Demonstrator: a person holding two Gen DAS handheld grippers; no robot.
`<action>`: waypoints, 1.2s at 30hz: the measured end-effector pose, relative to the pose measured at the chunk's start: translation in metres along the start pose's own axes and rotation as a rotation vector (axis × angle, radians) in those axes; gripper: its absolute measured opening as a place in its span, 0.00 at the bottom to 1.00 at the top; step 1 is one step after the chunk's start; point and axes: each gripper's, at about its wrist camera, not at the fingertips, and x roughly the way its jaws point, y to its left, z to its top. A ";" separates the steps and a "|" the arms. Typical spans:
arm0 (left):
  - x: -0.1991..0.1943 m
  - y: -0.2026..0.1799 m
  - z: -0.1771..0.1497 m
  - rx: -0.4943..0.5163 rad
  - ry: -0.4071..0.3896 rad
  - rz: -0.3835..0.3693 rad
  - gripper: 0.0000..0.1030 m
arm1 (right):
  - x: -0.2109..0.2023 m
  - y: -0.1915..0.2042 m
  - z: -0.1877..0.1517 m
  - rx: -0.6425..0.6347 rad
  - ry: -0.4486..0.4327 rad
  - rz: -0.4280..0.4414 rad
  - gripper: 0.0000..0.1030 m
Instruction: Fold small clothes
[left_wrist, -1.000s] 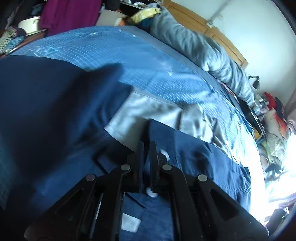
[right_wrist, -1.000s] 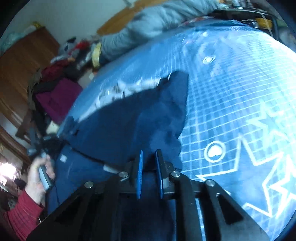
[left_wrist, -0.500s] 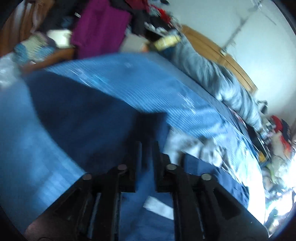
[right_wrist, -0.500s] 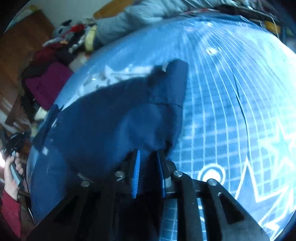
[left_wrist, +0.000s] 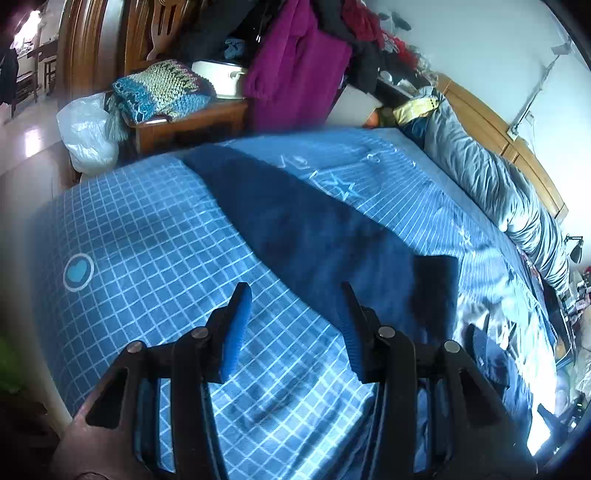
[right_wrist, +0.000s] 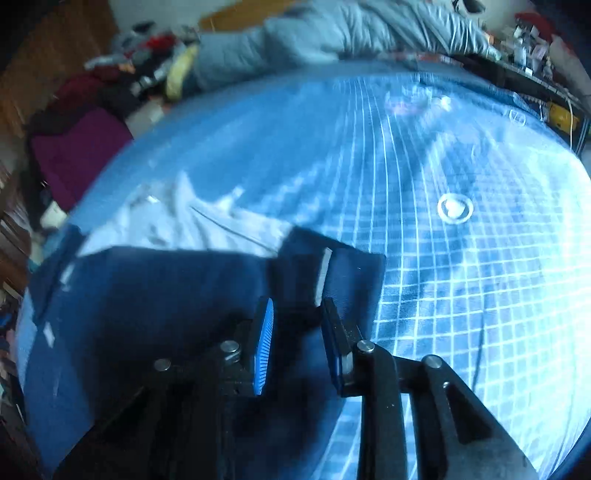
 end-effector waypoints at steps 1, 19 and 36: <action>0.002 0.000 -0.003 0.003 0.008 -0.006 0.44 | -0.017 0.008 -0.007 -0.002 -0.029 0.014 0.32; 0.056 0.079 0.061 -0.204 0.044 -0.107 0.69 | -0.116 0.105 -0.078 -0.060 -0.071 -0.014 0.60; 0.048 -0.042 0.093 0.133 -0.089 -0.287 0.00 | -0.053 0.175 -0.073 -0.051 -0.056 0.126 0.60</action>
